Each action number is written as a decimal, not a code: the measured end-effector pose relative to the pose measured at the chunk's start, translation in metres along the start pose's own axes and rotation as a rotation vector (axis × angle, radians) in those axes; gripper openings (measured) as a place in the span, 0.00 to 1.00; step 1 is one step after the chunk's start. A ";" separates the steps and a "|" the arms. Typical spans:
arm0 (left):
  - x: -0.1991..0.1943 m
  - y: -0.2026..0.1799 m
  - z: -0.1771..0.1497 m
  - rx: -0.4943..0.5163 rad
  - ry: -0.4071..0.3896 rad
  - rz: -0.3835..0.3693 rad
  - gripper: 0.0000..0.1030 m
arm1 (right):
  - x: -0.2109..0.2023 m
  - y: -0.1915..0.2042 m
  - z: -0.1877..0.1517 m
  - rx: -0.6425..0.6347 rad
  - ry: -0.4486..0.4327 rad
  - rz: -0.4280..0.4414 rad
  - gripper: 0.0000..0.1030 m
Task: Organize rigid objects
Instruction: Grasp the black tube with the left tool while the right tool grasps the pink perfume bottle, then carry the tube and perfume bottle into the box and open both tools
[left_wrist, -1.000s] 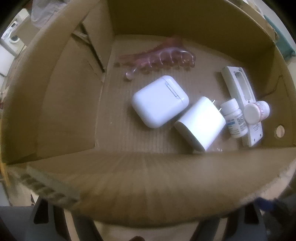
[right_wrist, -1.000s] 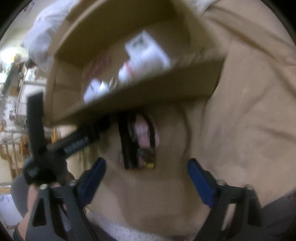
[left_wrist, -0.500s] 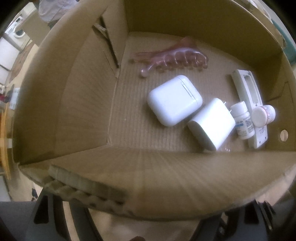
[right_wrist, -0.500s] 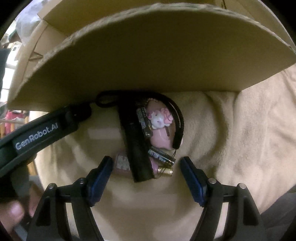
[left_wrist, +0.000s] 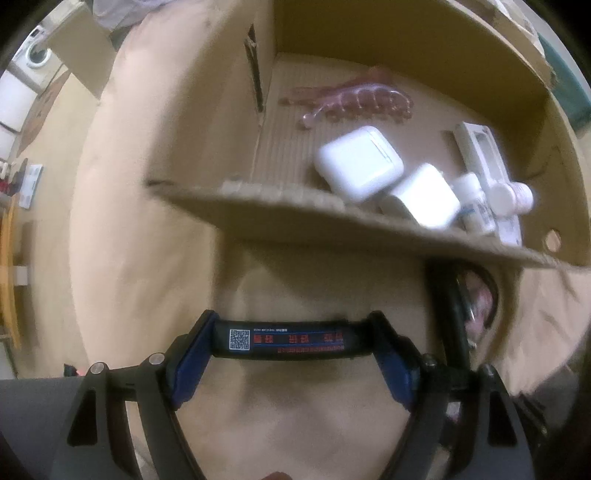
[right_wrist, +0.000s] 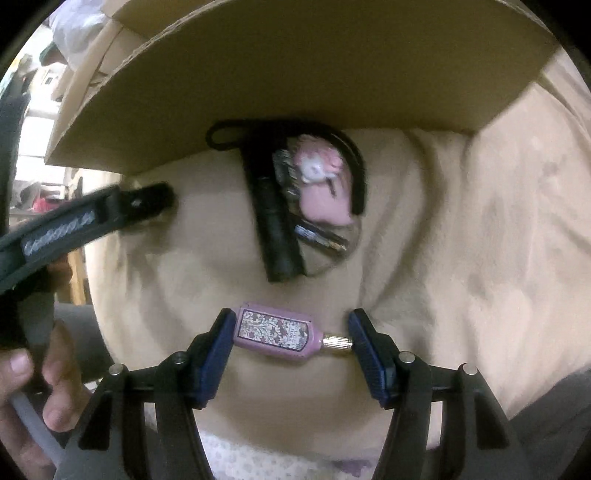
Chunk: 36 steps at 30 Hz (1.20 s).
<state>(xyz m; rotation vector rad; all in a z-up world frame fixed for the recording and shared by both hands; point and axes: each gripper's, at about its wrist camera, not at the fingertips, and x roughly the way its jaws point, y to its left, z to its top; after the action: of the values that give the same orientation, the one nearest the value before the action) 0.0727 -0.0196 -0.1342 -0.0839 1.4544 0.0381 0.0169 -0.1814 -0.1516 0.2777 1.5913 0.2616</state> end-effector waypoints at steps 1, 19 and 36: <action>-0.003 0.000 -0.002 0.003 -0.004 0.001 0.76 | -0.001 -0.003 -0.002 0.006 0.003 0.006 0.65; -0.096 0.007 -0.024 0.060 -0.170 -0.018 0.76 | -0.096 -0.011 -0.020 -0.098 -0.175 0.036 0.65; -0.132 -0.020 0.024 0.147 -0.299 -0.045 0.76 | -0.210 0.002 0.036 -0.179 -0.581 0.203 0.65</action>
<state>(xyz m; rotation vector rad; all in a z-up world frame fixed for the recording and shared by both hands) 0.0826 -0.0345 -0.0002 0.0091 1.1524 -0.0899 0.0605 -0.2502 0.0458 0.3398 0.9601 0.4341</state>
